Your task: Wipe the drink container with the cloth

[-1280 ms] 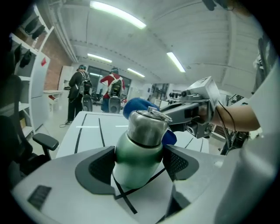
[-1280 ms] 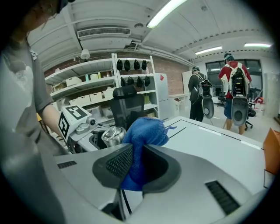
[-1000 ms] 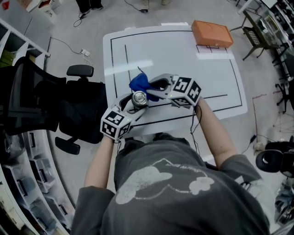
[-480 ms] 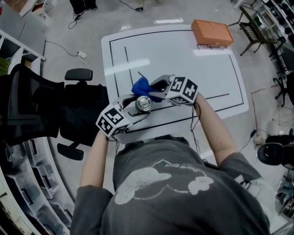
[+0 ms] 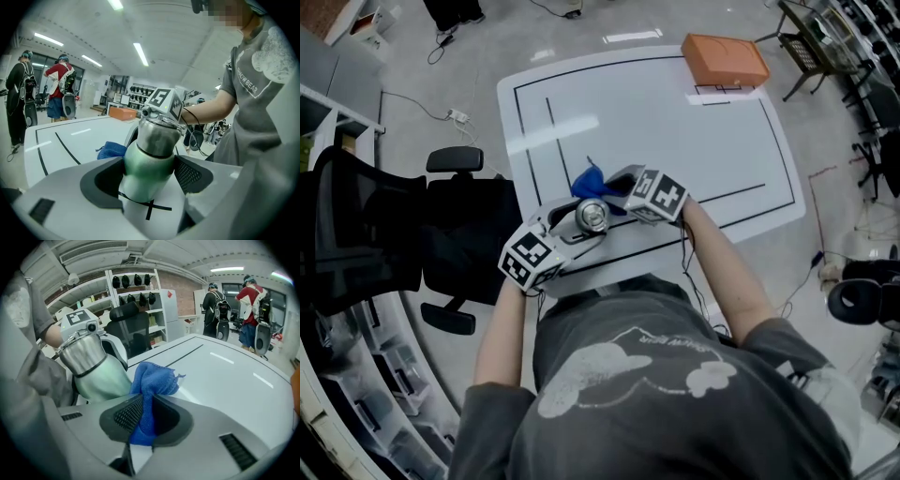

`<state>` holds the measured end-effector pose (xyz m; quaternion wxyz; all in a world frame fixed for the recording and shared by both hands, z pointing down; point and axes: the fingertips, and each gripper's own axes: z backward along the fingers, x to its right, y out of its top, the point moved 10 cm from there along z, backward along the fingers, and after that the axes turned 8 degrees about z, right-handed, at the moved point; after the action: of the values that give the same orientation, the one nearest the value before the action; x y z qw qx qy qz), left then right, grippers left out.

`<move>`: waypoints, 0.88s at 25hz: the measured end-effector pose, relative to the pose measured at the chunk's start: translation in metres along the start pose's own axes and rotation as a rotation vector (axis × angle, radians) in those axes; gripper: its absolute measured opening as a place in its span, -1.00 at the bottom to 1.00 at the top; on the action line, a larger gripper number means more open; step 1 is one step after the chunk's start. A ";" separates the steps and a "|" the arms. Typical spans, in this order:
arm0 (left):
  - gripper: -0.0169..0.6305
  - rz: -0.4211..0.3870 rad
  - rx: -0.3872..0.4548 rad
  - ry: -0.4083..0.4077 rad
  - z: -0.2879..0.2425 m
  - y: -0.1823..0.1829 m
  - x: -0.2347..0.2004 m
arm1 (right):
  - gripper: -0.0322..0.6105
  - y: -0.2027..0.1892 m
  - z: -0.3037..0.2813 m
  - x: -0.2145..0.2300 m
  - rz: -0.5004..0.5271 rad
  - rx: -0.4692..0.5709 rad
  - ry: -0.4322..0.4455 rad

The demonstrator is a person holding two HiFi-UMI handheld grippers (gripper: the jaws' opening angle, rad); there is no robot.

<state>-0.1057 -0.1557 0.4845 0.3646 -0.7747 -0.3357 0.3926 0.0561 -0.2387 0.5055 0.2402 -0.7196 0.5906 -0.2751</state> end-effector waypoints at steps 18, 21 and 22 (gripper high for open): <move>0.10 0.073 0.107 -0.024 0.014 -0.001 -0.004 | -0.69 -0.024 0.041 -0.055 -0.352 0.065 -0.476; 0.11 0.076 0.130 -0.041 0.026 -0.003 -0.002 | -0.69 -0.030 0.051 -0.075 -0.416 0.085 -0.594; 0.10 0.071 0.134 -0.047 0.030 -0.004 -0.001 | -0.69 -0.031 0.055 -0.082 -0.440 0.095 -0.641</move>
<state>-0.1331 -0.1453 0.4757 0.3936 -0.7505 -0.2897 0.4449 0.1029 -0.1508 0.4769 0.3808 -0.8665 0.3040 -0.1082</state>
